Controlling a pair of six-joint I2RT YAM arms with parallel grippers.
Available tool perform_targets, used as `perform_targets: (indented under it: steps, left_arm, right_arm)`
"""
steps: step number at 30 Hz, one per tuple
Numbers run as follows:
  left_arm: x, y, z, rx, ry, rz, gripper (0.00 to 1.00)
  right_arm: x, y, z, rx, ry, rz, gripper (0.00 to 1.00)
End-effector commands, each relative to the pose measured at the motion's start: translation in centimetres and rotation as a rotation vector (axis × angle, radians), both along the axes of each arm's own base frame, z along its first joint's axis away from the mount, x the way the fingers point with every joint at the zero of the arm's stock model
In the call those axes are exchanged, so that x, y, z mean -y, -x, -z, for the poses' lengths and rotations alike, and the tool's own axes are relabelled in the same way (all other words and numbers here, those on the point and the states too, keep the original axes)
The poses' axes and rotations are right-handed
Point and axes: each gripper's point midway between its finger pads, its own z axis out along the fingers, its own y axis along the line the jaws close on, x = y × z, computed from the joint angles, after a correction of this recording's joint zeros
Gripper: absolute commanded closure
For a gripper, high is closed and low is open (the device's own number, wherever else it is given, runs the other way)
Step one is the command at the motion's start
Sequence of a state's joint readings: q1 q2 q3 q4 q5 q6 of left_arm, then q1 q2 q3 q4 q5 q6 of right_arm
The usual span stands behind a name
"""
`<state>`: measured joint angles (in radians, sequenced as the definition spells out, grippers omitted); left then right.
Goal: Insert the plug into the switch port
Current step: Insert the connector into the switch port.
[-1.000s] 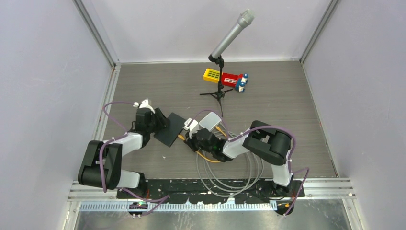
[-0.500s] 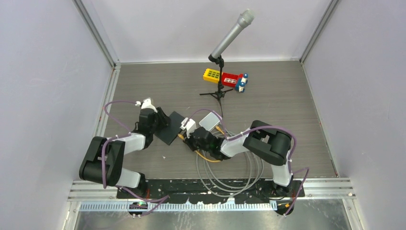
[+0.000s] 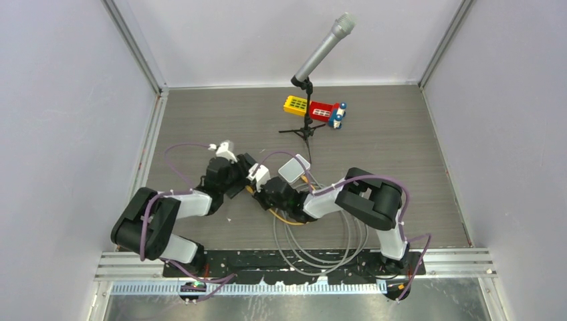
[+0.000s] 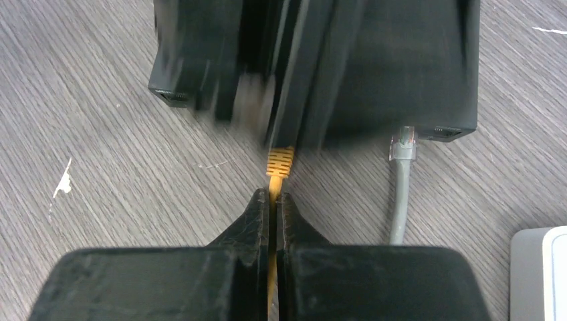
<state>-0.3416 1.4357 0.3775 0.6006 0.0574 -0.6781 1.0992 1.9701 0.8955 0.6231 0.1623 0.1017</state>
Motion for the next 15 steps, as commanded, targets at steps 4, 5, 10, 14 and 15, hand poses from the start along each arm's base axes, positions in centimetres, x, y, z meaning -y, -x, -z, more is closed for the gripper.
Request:
perform_targets:
  steps: [4, 5, 10, 14, 15]
  left_arm:
    - [2.2, 9.2, 6.4, -0.367, 0.041, 0.174, 0.57]
    - [2.1, 9.1, 6.3, -0.363, 0.035, 0.169, 0.56]
    - [1.8, 7.1, 3.7, -0.287, 0.017, 0.126, 0.47]
    - [1.7, 5.3, -0.6, -0.18, 0.02, 0.113, 0.39]
    - [1.8, 4.9, -1.9, -0.149, 0.024, 0.115, 0.37]
  right_arm:
    - [-0.1, -1.0, -2.0, 0.053, -0.098, 0.04, 1.0]
    - [0.2, -0.8, -1.7, 0.046, -0.093, 0.039, 1.0]
    - [2.1, 0.1, -0.5, 0.016, -0.064, 0.052, 1.0]
    - [3.7, 0.6, 0.2, 0.005, -0.033, 0.074, 1.0]
    - [4.0, 0.6, 0.3, 0.005, -0.028, 0.08, 1.0]
